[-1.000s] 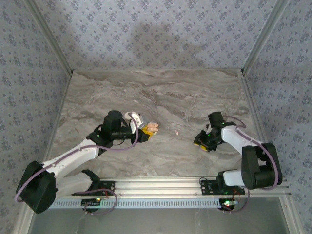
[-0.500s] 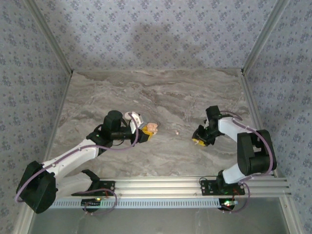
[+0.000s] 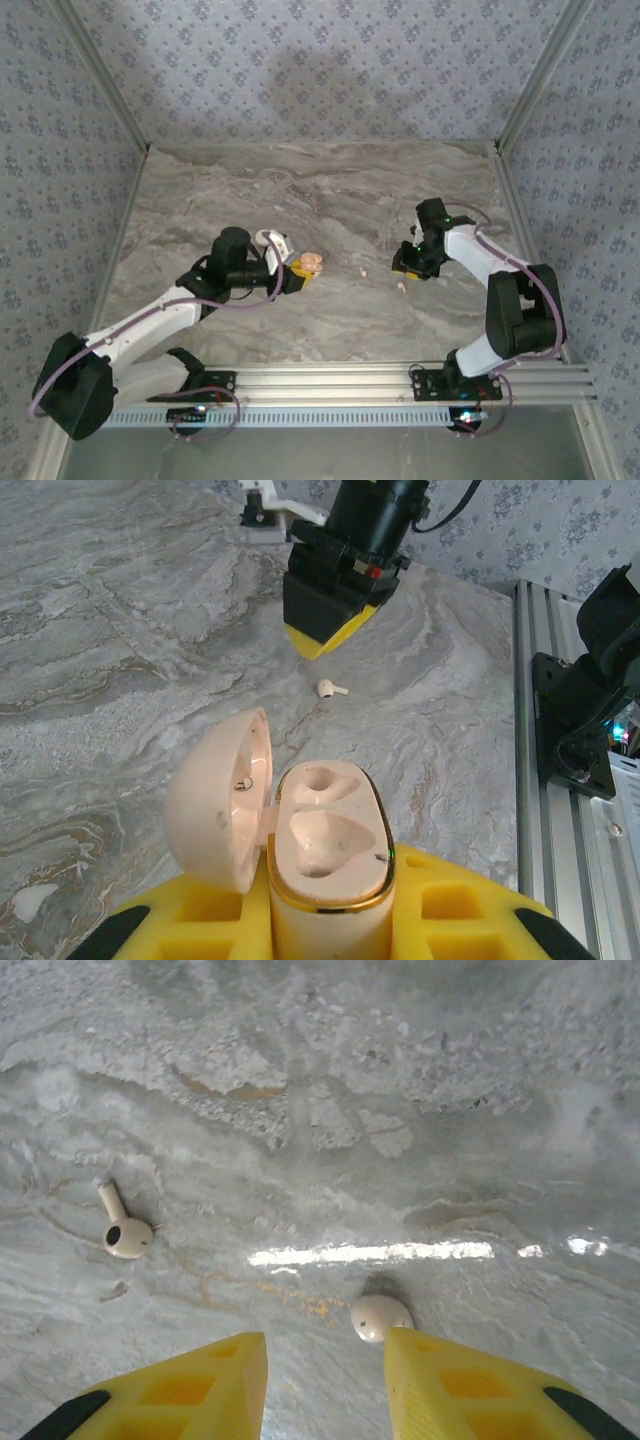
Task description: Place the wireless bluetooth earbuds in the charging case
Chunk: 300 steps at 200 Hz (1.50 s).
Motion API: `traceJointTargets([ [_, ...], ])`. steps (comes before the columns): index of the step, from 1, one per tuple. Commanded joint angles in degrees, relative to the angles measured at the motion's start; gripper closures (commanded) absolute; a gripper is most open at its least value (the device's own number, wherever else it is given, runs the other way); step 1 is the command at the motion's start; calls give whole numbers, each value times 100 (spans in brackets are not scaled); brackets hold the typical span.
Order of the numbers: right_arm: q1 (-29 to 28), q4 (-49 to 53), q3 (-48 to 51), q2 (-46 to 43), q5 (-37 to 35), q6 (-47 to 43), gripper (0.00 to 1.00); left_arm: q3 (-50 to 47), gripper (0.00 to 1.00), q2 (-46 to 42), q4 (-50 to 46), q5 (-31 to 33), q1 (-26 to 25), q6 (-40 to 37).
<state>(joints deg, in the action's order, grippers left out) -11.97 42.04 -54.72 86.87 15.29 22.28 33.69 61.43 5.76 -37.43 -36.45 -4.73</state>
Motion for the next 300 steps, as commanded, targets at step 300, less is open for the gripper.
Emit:
traceJointTargets([
  [300,-1139,1560,-1310,2043,-1444,-2984,62,226,80,-388,-365,49,101,-63],
])
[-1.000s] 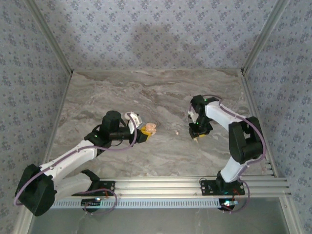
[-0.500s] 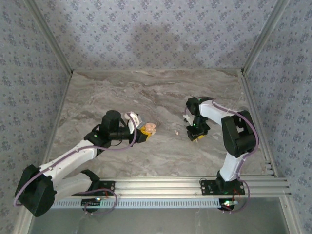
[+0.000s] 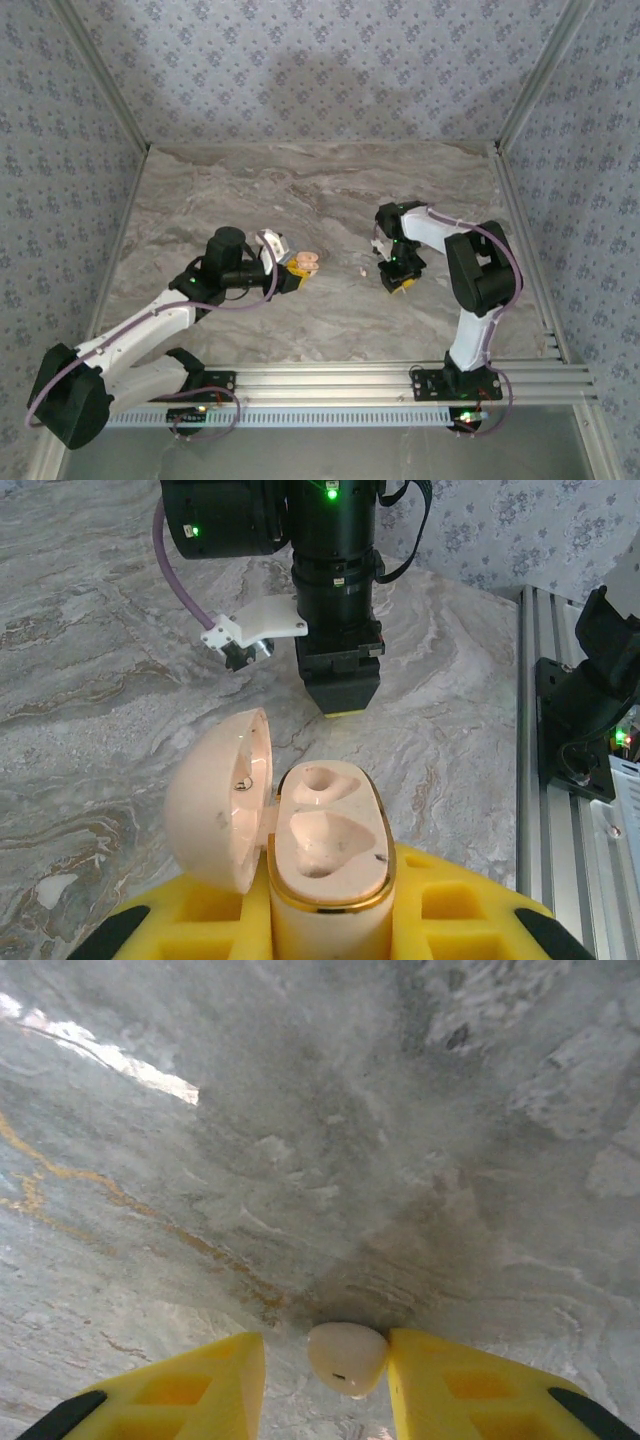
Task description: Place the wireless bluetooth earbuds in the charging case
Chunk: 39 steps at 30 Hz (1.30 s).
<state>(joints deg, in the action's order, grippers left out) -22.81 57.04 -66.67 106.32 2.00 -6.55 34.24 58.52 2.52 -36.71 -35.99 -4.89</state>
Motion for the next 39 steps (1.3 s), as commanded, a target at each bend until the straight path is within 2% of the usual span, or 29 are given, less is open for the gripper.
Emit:
traceJointTargets([
  [1,-56,62,-111,98,-113,-101,62,175,80,-96,-42,-22,60,-48],
  [16,-118,-383,133,-290,-255,191,70,132,80,-46,13,14,60,-39],
  [28,-70,-1937,1353,-1843,141,1203,73,-166,81,368,1012,168,52,253],
  [39,103,-2873,1911,-2819,470,1849,75,-459,82,721,1831,436,47,344],
])
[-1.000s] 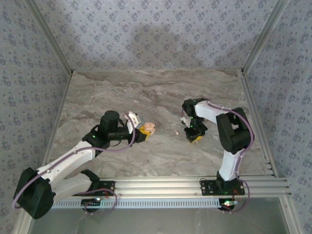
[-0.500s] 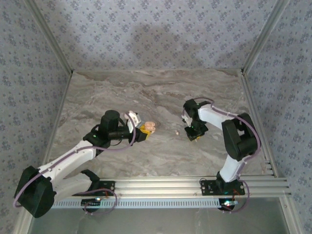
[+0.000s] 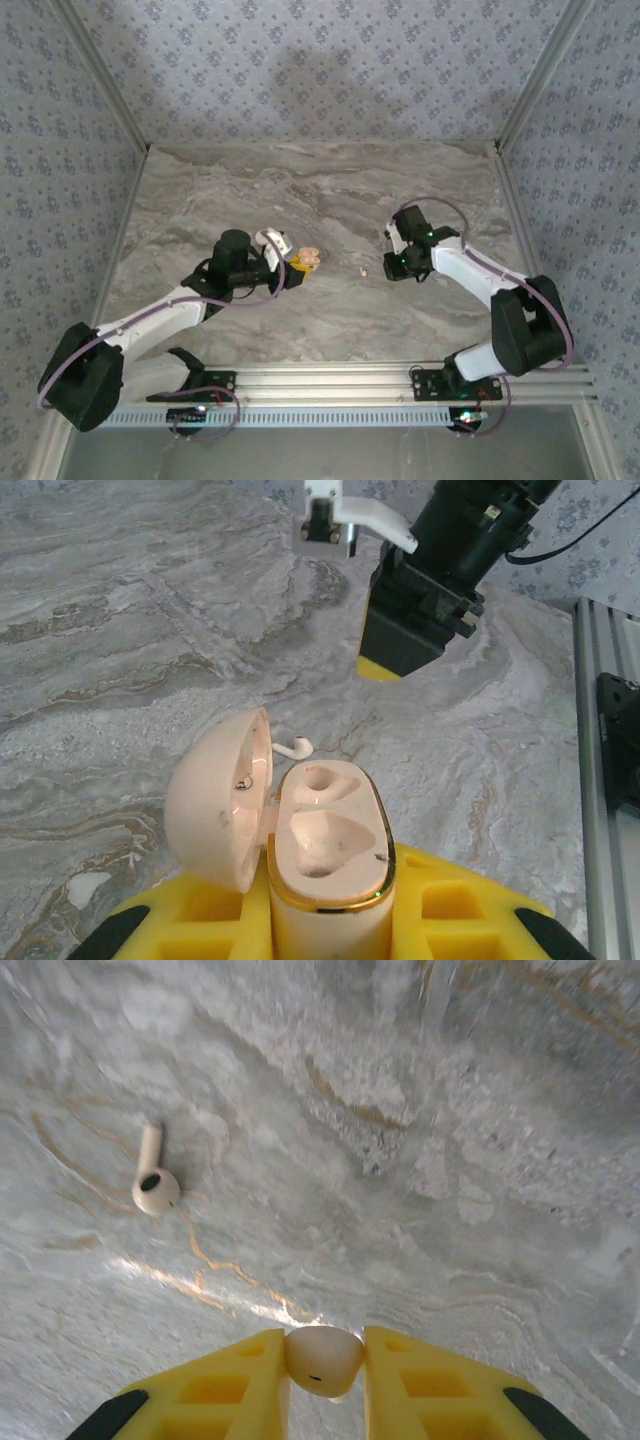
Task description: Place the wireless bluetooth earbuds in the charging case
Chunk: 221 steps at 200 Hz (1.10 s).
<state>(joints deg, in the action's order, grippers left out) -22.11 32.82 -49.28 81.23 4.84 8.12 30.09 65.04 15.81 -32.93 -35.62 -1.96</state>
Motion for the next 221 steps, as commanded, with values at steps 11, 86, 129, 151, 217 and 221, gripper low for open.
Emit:
traceJointTargets([
  [11,40,-800,358,-572,434,521,75,-89,82,148,690,110,6,59],
  [86,-356,-2056,699,-1689,1290,969,75,-165,82,510,1463,397,-88,54],
  [129,-780,-2230,410,-1981,1387,903,74,-243,83,519,1770,275,-213,0],
  [151,-995,-2426,327,-2103,1404,998,75,-306,84,493,2032,225,-340,-249],
  [217,-1686,-2898,360,-2450,787,1217,75,-200,86,467,2128,347,-579,-928],
  [221,-1720,-2935,366,-2451,770,1230,75,-194,85,454,2113,394,-613,-984],
])
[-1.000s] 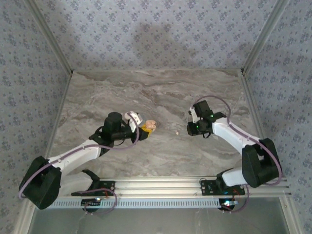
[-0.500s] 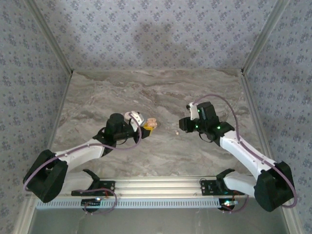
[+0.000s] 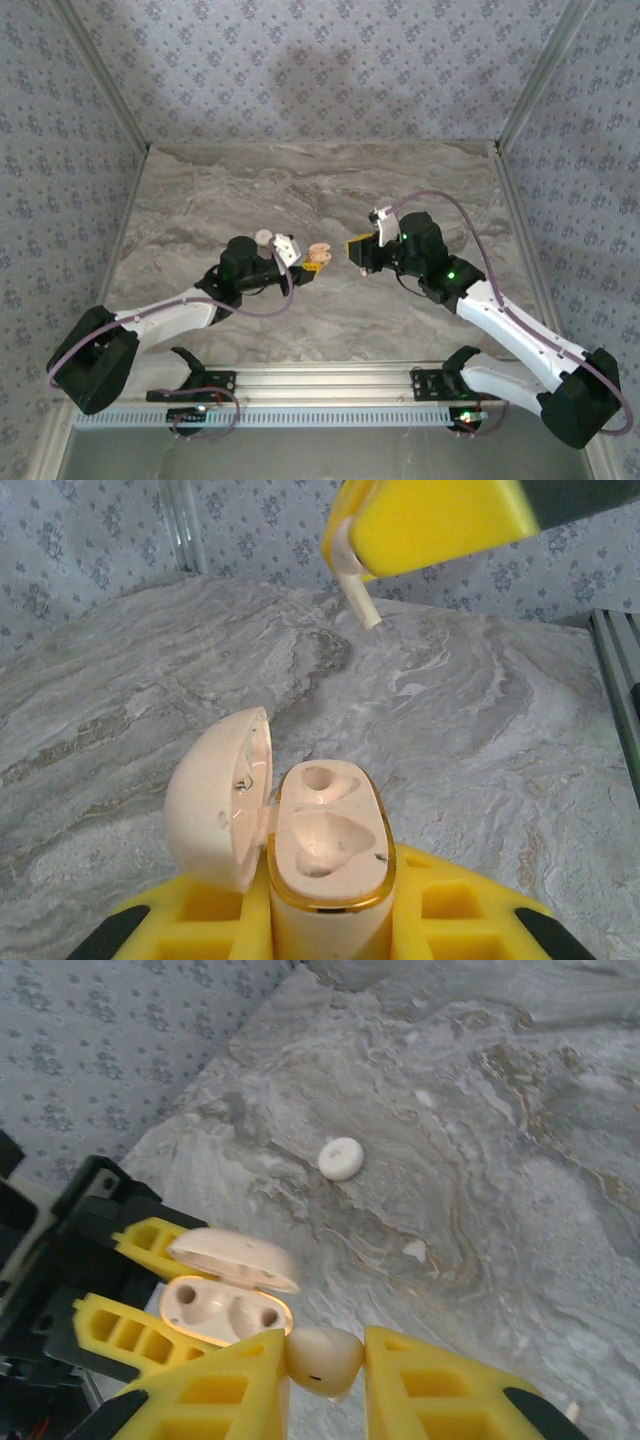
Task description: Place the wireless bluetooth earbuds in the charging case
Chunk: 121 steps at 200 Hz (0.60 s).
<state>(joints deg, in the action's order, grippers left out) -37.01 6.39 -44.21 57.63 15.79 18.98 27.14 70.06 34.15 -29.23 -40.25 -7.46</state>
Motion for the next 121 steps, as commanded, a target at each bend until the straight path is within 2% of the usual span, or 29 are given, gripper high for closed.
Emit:
traceJointTargets([
  [1,-241,-299,-141,-92,-328,147,75,109,86,-52,278,37,-159,-454],
  [25,-480,-454,-150,-80,-546,193,75,91,86,-98,256,384,-388,-869],
  [60,-754,-549,-102,-108,-949,132,75,99,86,-153,338,601,-459,-1024],
  [121,-840,-687,147,-304,-1186,197,75,99,86,-188,552,730,-475,-851],
])
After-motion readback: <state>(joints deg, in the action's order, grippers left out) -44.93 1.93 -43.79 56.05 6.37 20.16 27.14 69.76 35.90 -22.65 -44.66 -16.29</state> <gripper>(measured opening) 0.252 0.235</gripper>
